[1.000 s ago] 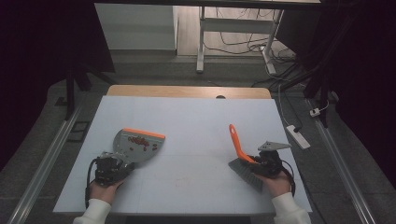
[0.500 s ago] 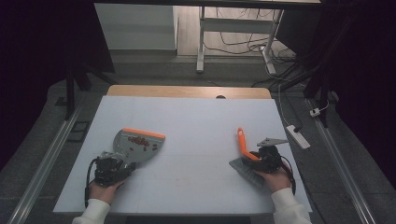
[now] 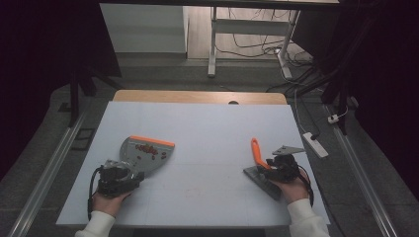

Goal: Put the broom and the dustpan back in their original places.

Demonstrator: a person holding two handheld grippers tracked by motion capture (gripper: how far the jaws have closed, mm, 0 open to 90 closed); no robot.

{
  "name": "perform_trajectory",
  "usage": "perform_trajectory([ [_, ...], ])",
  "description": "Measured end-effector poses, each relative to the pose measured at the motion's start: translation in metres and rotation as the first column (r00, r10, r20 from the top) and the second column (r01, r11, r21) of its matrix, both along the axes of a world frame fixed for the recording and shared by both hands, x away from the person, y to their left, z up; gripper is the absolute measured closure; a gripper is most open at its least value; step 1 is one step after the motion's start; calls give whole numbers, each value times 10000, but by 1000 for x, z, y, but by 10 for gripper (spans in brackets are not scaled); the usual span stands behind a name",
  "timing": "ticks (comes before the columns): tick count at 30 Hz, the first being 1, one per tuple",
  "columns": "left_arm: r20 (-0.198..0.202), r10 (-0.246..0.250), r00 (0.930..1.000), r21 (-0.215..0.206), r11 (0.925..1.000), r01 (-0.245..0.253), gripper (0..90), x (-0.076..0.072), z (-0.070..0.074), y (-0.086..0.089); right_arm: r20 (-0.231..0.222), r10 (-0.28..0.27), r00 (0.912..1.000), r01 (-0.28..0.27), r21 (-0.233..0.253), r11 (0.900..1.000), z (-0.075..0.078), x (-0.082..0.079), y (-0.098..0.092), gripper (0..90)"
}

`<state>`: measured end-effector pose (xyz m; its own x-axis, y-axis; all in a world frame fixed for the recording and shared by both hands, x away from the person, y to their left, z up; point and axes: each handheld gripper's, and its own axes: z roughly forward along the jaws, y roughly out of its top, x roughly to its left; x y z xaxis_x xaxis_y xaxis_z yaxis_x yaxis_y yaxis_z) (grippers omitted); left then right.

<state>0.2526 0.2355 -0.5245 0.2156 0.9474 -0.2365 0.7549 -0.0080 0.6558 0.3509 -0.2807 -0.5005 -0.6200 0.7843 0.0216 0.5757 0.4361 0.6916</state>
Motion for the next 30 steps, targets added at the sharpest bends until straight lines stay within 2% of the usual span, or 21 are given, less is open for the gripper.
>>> perform_trajectory([
  [3,98,55,9999,51,10000,-56,302,-3,3,2,131,-39,9999,37,176,9998,2,-3,0,467],
  [7,159,47,9999,121,9999,-49,301,-8,5,5,425,171,9990,-187,371,9991,6,-7,-1,467],
  [9,218,-13,9998,332,9994,5,301,-11,8,5,533,280,9982,-304,440,9986,8,-9,-1,467],
  [14,424,-502,9978,976,9942,459,309,-15,17,3,651,653,9957,-688,530,9962,8,-14,0,467],
  [18,564,-1081,9925,1157,9881,1010,316,-15,20,3,683,840,9941,-880,576,9945,8,-16,1,468],
  [23,861,-1821,9795,1199,9779,1713,317,-12,23,3,703,985,9927,-1033,684,9923,7,-20,4,468],
  [27,1138,-2512,9612,1199,9639,2377,325,-8,28,1,818,1176,9897,-1231,659,9902,8,-24,7,467],
  [30,1178,-2969,9476,1095,9523,2848,324,-2,28,-4,927,1315,9870,-1379,674,9881,9,-26,10,467],
])
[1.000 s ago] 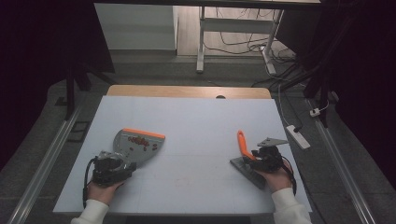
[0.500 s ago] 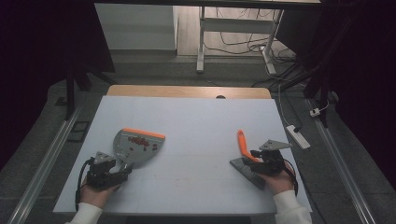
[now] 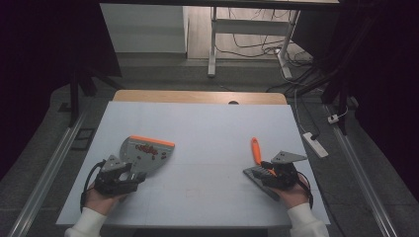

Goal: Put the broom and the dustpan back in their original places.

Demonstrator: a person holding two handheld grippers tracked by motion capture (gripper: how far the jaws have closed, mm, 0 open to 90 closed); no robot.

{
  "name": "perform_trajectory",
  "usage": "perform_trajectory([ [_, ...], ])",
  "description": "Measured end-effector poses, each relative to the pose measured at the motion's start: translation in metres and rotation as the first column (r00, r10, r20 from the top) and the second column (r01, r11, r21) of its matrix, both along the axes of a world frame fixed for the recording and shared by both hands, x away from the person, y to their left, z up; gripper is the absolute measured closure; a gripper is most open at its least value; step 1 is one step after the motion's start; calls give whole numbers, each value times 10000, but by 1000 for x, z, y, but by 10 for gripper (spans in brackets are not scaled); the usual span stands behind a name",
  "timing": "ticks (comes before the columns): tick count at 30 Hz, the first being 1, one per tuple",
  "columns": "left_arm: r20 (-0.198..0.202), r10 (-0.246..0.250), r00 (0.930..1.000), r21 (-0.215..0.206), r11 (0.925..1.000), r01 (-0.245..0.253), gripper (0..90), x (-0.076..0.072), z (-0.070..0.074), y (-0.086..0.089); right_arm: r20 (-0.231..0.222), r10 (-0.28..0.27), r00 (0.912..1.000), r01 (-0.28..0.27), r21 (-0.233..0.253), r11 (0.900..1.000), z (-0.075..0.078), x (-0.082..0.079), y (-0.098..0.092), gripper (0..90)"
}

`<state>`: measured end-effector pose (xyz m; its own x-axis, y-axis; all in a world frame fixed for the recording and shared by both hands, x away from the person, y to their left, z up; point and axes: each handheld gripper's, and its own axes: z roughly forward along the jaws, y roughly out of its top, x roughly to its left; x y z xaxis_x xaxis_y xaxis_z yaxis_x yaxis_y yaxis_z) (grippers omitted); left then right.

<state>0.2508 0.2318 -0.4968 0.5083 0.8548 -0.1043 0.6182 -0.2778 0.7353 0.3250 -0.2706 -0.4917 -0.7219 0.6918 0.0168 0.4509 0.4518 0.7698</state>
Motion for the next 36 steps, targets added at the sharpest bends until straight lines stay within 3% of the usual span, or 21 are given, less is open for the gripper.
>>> perform_trajectory([
  [6,6,-1198,9928,313,9923,1197,325,10,-5,-12,94,766,9970,-765,-170,9969,-1,-8,10,467],
  [10,-44,-1603,9871,271,9867,1604,325,14,-7,-14,99,1148,9933,-1145,-229,9932,-2,-10,17,467],
  [19,-81,-2045,9788,243,9785,2046,325,13,-9,-17,145,1163,9931,-1158,-299,9928,-5,-19,21,468],
  [22,-167,-2172,9760,297,9756,2177,325,12,-10,-19,245,1123,9934,-1120,-114,9936,-3,-21,18,469],
  [36,-238,-2050,9785,370,9779,2057,324,14,-12,-20,356,1238,9917,-1240,14,9923,-3,-23,14,469],
])
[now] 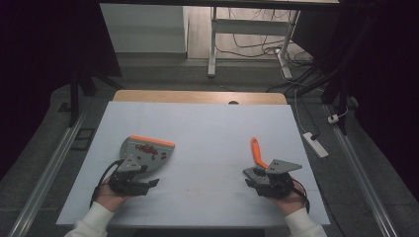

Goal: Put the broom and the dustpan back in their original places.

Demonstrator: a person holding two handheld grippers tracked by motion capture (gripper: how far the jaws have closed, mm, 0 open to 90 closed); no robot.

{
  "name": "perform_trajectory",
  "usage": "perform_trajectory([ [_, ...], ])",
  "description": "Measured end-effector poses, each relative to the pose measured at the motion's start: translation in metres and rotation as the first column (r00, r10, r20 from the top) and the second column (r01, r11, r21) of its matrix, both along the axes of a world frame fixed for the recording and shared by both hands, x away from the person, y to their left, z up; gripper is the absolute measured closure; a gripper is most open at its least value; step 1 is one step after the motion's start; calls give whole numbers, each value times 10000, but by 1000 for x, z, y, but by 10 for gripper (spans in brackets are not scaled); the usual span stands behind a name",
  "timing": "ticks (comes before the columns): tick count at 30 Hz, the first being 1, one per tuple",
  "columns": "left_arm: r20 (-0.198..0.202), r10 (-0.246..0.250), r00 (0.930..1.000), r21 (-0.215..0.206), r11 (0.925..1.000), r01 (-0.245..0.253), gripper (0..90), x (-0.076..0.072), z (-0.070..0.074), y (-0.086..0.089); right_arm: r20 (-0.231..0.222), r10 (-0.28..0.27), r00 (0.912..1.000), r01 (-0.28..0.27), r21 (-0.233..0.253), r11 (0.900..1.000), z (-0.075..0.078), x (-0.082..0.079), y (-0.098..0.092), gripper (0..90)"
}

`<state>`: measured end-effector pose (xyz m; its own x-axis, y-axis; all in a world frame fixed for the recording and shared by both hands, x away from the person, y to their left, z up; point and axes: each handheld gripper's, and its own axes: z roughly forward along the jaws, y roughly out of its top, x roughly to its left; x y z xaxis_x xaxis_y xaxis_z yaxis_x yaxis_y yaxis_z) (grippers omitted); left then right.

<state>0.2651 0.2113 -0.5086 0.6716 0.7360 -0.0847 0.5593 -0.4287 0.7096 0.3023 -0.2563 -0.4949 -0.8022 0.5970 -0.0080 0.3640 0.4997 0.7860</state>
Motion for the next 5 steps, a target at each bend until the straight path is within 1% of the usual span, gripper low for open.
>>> perform_trajectory([
  [5,-60,107,9999,-125,9999,-108,323,1,0,1,19,15,10000,-16,45,10000,1,-1,-1,469],
])
